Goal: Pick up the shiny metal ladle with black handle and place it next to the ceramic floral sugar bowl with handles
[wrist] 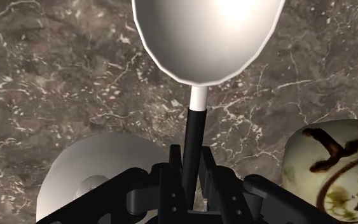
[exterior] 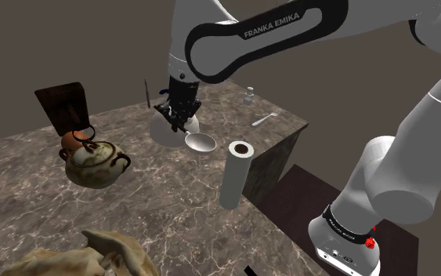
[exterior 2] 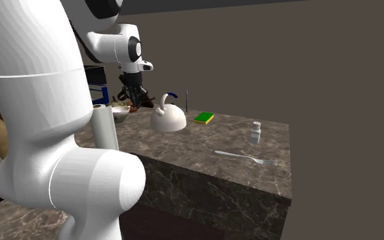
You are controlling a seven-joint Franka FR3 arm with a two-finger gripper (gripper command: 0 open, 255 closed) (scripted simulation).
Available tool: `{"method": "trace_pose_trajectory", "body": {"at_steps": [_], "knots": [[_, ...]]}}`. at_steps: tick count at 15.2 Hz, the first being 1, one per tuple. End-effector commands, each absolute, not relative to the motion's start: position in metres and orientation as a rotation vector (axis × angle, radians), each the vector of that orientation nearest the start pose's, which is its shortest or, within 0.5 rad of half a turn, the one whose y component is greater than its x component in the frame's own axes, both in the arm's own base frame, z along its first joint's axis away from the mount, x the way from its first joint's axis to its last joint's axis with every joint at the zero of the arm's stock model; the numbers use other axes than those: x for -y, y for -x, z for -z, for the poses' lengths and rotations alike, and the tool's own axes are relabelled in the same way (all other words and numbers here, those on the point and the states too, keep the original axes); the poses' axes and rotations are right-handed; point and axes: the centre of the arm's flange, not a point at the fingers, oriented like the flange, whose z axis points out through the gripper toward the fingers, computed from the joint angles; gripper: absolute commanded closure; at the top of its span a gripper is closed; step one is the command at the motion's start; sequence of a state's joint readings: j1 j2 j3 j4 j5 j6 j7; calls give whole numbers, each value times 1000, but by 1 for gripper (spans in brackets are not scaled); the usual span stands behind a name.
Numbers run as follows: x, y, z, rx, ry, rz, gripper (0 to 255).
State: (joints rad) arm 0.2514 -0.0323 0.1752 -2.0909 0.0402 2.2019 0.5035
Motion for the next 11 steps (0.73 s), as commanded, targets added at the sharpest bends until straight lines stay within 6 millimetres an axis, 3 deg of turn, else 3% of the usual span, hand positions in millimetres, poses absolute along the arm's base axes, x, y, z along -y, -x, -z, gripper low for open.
{"method": "trace_pose_trajectory", "body": {"at_steps": [1, 11], "knots": [[-231, -504, -440, -149, 3043, 176, 255], [-231, -504, -387, -149, 3043, 176, 255]]}}
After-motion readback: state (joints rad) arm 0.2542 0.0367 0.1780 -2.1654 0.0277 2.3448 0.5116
